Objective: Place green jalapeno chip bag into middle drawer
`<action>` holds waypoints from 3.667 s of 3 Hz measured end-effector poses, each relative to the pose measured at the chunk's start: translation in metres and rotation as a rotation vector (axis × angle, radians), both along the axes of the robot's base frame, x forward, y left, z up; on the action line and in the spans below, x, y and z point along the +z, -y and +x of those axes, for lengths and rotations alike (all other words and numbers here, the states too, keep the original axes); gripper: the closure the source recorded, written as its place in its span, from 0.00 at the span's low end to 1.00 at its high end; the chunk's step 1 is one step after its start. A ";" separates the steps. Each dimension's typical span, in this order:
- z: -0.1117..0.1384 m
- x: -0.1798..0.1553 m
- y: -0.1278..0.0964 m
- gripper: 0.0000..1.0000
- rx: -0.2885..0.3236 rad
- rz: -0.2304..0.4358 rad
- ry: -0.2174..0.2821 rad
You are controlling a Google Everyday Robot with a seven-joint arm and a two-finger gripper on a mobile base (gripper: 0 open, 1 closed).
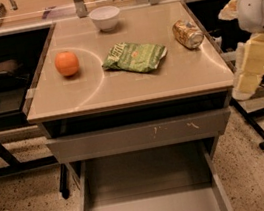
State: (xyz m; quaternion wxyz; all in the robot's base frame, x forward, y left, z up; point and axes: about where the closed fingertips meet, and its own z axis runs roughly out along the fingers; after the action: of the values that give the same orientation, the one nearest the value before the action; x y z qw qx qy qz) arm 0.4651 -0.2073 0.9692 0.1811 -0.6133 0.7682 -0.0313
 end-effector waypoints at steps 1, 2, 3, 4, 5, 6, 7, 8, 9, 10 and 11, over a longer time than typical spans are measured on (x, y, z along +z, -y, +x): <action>0.036 -0.011 -0.009 0.00 0.056 0.074 0.043; 0.069 -0.018 -0.013 0.00 0.110 0.206 0.108; 0.090 -0.024 -0.009 0.00 0.127 0.303 0.127; 0.096 -0.026 -0.010 0.00 0.132 0.331 0.128; 0.099 -0.028 -0.013 0.00 0.125 0.336 0.151; 0.123 -0.053 -0.026 0.00 0.103 0.425 0.175; 0.163 -0.070 -0.039 0.00 0.066 0.551 0.217; 0.196 -0.080 -0.050 0.00 0.032 0.636 0.216; 0.220 -0.093 -0.063 0.00 -0.017 0.697 0.155; 0.245 -0.110 -0.089 0.00 -0.028 0.710 0.078; 0.264 -0.123 -0.110 0.00 -0.021 0.692 0.040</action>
Offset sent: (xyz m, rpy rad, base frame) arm 0.1075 0.0162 -0.0203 0.4197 -0.1946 0.1810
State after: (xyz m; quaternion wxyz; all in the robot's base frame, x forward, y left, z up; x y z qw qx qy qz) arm 0.7293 -0.0972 0.8464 0.3933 -0.5068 0.7358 0.2171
